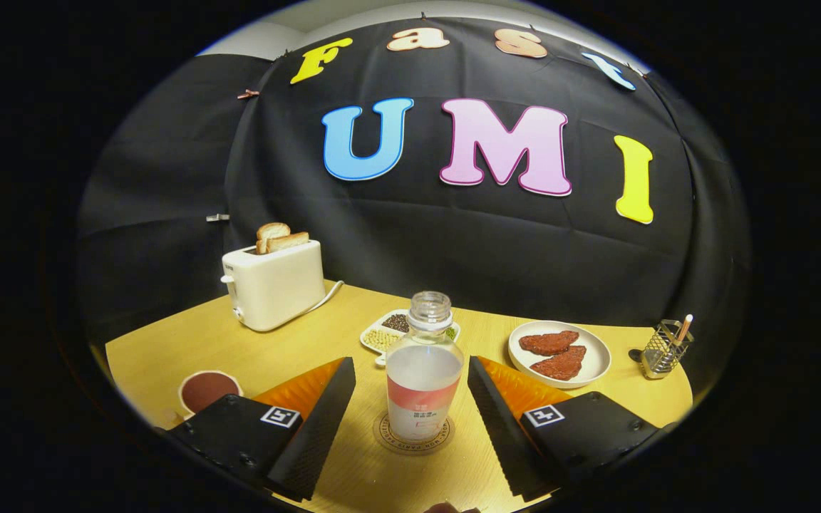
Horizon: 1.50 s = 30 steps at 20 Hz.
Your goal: Take the bottle from table, then pour the juice into the cup, finally place the bottle on the coaster
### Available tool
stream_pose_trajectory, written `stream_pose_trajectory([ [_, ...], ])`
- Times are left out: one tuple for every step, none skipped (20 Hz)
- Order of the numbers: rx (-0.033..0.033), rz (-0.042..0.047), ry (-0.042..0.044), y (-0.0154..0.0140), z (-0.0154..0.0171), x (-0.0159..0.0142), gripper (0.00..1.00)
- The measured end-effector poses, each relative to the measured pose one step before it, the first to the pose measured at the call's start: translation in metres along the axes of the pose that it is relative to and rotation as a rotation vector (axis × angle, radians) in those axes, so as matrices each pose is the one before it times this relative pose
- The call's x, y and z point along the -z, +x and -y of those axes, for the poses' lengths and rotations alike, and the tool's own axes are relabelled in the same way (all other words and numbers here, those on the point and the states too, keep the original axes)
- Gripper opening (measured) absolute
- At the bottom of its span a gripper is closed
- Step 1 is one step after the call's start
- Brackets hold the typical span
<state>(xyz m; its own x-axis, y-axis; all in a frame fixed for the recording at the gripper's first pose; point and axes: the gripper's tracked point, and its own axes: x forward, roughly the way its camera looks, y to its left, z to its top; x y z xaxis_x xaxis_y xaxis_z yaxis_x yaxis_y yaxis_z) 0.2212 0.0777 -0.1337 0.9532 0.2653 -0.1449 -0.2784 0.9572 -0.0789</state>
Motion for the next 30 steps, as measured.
stream_pose_trajectory([
  [0.00156,-0.00148,0.01233,-0.00911,-0.00104,-0.00414,0.98],
  [-0.00501,-0.00467,0.01457,-0.00881,0.00183,-0.00593,0.98],
  [-0.00357,-0.00868,0.01019,-0.0108,-0.00301,-0.00165,0.97],
  [-0.00036,-0.00308,0.01065,-0.01099,-0.00074,-0.00256,0.98],
  [-0.00177,0.00507,0.00803,-0.0115,-0.00091,-0.00526,0.98],
  [0.00268,0.00506,0.00674,-0.01167,-0.00093,-0.00548,0.98],
  [0.00514,0.00166,0.00483,-0.01198,0.0002,-0.00511,0.98],
  [0.00391,0.00302,0.00257,-0.01212,-0.00038,-0.00538,0.97],
  [0.00979,0.00575,-0.00307,-0.01103,0.00097,-0.00607,0.97],
  [0.03268,0.01353,-0.00626,-0.01258,0.00629,-0.0088,0.97],
  [0.0402,0.02237,-0.00286,-0.01199,0.00823,-0.01033,0.98],
  [0.02899,0.01729,0.00322,-0.0123,0.00436,-0.00837,0.97],
  [0.02199,0.01239,0.00627,-0.01295,0.00318,-0.00917,0.97],
  [0.01499,0.01432,0.0055,-0.01291,0.00131,-0.00872,0.98],
  [0.00963,0.01178,0.00003,-0.01201,0.00152,-0.00956,0.98],
  [0.00785,0.00974,-0.00407,-0.01229,0.00278,-0.00772,0.97],
  [0.01059,0.01017,-0.00845,-0.01298,0.00339,-0.00875,0.97],
  [0.00986,0.01439,-0.0104,-0.01299,0.00216,-0.00886,0.98],
  [0.01261,0.01815,-0.01557,-0.01226,0.00294,-0.00916,0.97],
  [0.01596,0.01548,-0.01858,-0.01146,0.00552,-0.00751,0.97],
  [0.00798,0.01114,-0.01563,-0.01138,0.0022,-0.00525,0.97],
  [0.00628,0.00522,-0.01272,-0.01138,-0.00011,-0.00348,0.97],
  [0.00807,0.00476,-0.00926,-0.00974,0.00185,-0.00216,0.97],
  [0.00872,0.01229,-0.00524,-0.00944,0.00031,-0.00593,0.97],
  [0.01117,0.01557,-0.00447,-0.00599,0.00147,-0.00502,0.97],
  [-0.00046,0.00556,-0.00137,-0.00496,-0.00089,-0.00226,0.97],
  [-0.0052,0.00158,0.00046,-0.00331,-0.00274,-0.00185,0.97],
  [0.00009,-0.00386,0.00087,-0.00251,-0.00059,-0.0017,0.97],
  [0.00486,-0.00077,0.009,-0.00269,0.00074,-0.00284,0.97],
  [-0.00015,0.00895,0.01482,-0.00144,0.00004,-0.00519,0.97],
])
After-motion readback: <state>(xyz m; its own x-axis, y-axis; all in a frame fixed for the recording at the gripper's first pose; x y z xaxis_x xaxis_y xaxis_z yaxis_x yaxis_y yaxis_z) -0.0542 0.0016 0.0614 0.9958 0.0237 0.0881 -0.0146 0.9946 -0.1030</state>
